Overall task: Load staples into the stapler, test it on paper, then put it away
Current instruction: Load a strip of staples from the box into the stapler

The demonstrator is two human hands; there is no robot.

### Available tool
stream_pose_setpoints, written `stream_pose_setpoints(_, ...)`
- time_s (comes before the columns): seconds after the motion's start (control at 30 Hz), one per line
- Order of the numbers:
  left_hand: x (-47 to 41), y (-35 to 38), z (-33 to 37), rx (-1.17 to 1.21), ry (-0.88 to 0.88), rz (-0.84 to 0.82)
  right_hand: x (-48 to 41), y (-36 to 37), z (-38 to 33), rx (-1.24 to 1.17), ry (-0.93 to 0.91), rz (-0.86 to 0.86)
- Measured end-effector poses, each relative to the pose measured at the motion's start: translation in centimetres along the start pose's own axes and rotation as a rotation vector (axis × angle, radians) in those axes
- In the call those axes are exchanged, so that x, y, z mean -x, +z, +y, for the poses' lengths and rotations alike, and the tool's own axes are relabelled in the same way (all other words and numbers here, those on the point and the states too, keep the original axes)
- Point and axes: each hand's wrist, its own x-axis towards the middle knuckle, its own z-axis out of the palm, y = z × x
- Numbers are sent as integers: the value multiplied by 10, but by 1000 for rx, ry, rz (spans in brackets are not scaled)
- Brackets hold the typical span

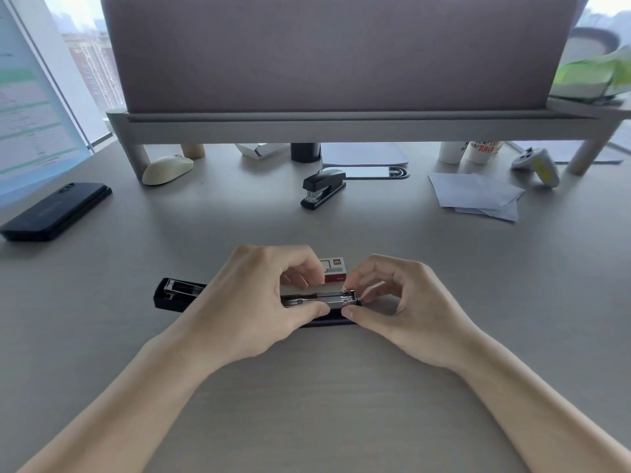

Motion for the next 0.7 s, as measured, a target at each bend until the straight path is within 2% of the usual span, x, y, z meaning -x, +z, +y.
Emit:
stream_pose_setpoints(0.17, -1, -1, -7, -110, 38, -40, 0, 1, 1, -1, 13, -1)
stream_pose_setpoints(0.7, -3, 12, 1, -107, 119, -61, -1, 0, 2, 14, 17, -3)
